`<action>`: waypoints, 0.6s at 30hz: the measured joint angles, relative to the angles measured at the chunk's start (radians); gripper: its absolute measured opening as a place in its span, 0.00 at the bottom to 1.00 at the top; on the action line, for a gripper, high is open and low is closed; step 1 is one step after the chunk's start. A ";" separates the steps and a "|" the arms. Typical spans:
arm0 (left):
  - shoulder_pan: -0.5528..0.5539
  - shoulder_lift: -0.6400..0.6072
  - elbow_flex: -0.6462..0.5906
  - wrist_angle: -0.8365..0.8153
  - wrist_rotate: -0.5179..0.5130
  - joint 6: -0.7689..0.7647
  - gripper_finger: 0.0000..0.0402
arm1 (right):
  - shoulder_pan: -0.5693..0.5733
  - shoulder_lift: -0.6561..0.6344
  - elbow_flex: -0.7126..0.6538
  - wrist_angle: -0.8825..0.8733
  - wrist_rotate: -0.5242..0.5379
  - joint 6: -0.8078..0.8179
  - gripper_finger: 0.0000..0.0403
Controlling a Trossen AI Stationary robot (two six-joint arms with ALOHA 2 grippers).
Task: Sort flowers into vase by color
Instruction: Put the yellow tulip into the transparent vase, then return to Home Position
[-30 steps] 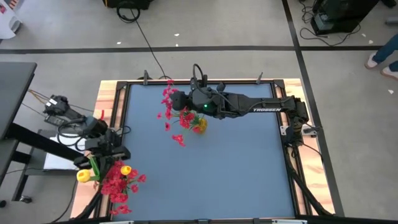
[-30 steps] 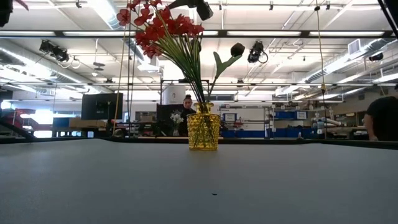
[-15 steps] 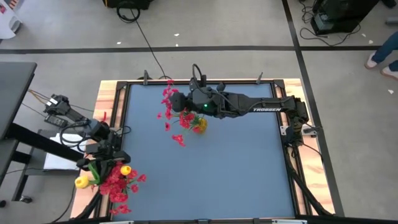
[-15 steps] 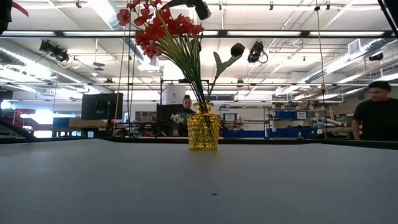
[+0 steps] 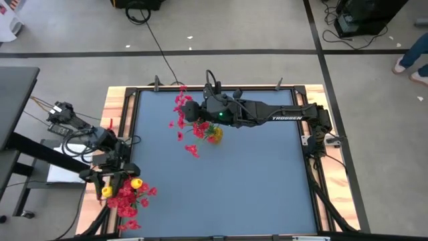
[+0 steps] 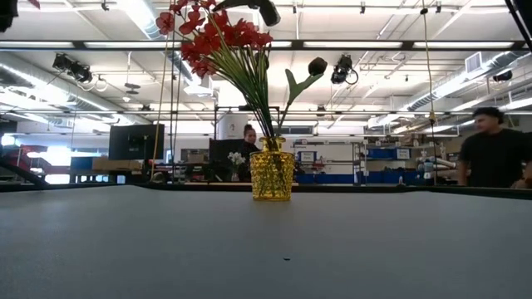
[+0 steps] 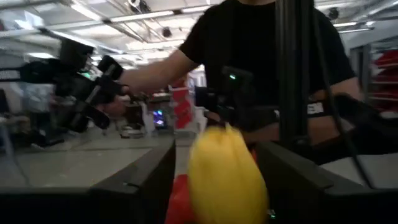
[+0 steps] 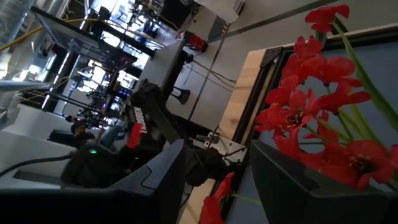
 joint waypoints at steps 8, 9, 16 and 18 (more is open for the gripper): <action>0.001 0.000 0.203 -0.426 0.032 0.068 0.66 | 0.001 0.000 0.000 -0.001 -0.002 -0.015 0.46; 0.001 0.000 0.230 -0.483 0.032 0.086 0.66 | 0.001 0.000 0.000 0.000 -0.003 -0.028 0.46; 0.072 0.000 0.425 -0.734 0.012 0.133 0.67 | 0.008 -0.025 -0.001 0.049 -0.003 -0.179 0.46; 0.114 -0.001 0.482 -0.807 -0.017 0.149 0.67 | 0.010 -0.051 -0.001 0.072 0.000 -0.235 0.46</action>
